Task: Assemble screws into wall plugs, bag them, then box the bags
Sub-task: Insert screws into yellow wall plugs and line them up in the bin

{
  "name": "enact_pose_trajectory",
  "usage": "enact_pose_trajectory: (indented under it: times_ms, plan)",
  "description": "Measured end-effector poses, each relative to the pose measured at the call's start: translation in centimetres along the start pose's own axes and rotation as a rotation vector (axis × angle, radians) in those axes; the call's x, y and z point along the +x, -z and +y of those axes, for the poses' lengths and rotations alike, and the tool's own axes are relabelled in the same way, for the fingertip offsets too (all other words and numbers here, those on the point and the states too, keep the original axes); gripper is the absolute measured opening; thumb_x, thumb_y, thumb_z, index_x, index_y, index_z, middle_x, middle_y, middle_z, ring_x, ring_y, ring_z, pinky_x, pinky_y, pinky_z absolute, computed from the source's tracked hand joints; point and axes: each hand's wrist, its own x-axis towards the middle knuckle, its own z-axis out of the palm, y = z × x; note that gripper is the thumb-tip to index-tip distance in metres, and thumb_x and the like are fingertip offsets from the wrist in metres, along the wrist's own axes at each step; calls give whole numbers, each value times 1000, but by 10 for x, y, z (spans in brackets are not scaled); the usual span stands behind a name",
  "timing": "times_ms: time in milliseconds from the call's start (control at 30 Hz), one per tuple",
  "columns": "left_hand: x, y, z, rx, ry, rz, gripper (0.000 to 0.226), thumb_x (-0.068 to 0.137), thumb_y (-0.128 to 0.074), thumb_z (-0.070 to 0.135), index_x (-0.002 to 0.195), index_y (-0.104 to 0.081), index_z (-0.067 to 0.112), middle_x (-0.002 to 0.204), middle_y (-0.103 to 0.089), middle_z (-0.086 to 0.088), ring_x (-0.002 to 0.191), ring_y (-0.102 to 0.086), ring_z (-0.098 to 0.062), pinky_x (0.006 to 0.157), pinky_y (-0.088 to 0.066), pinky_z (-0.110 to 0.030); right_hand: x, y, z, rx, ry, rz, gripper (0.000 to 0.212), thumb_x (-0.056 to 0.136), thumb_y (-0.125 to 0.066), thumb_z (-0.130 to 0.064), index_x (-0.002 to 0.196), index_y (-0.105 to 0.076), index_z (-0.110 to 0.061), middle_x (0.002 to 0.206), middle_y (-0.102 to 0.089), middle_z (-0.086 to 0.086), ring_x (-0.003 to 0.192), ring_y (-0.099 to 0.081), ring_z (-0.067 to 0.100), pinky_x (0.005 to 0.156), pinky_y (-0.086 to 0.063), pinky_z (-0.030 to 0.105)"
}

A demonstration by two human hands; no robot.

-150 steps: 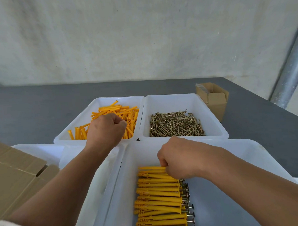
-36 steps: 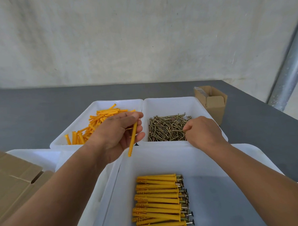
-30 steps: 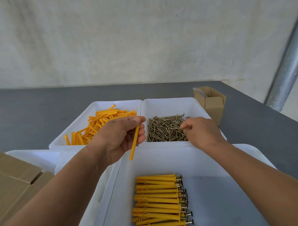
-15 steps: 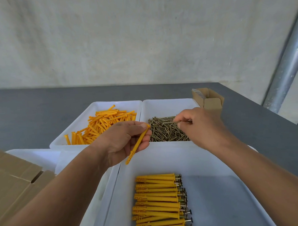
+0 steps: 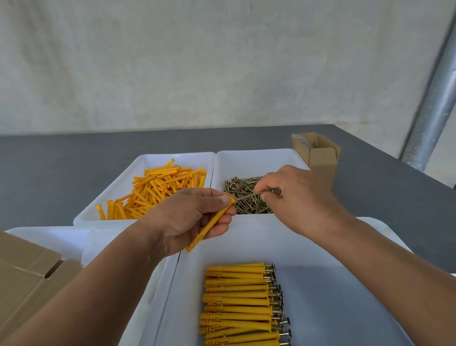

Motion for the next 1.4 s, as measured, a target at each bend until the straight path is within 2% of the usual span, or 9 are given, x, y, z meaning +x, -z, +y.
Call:
enact_pose_trajectory:
  times_ms: [367, 600, 800, 967, 1200, 1400]
  plan:
    - [0, -1, -1, 63, 6, 1, 10, 91, -63, 10, 92, -72, 7, 82, -71, -11, 61, -67, -13, 52, -55, -22, -3, 1, -6, -68, 26, -46, 24, 99, -52, -26, 111, -70, -37, 106, -58, -3, 92, -54, 15, 72, -40, 28]
    - [-2, -3, -1, 120, 22, 9, 23, 90, -64, 10, 72, -77, 13, 80, -72, -12, 61, -67, -13, 49, -54, -21, -6, 4, -14, -145, 95, -49, 26, 101, -48, -28, 113, -69, -34, 109, -59, -4, 99, -54, 17, 79, -46, 31]
    - [-3, -4, -2, 146, 30, 17, 17, 89, -65, 10, 76, -76, 12, 80, -72, -12, 61, -67, -13, 48, -53, -21, -7, 5, -14, -162, 129, -79, 25, 100, -48, -29, 114, -68, -34, 108, -58, -4, 97, -55, 17, 76, -43, 29]
    - [-2, -6, -2, 162, 30, 19, 6, 89, -66, 9, 88, -72, 8, 80, -73, -11, 62, -67, -13, 48, -53, -20, -8, 4, -16, -140, 146, -104, 24, 100, -49, -30, 113, -68, -34, 106, -58, -4, 94, -55, 17, 75, -41, 28]
    - [-3, -7, -2, 175, 25, 17, 7, 89, -65, 7, 95, -68, 5, 81, -73, -12, 63, -68, -14, 49, -52, -20, -11, 3, -21, -94, 197, -135, 25, 98, -53, -31, 120, -65, -30, 112, -61, -2, 101, -56, 17, 85, -48, 32]
    - [-3, -7, -2, 151, 29, 13, 14, 86, -65, -3, 97, -65, 4, 85, -72, -16, 66, -67, -17, 51, -54, -21, -12, 0, -20, -89, 230, -142, 27, 97, -54, -24, 120, -64, -32, 104, -60, -7, 91, -51, 11, 79, -43, 27]
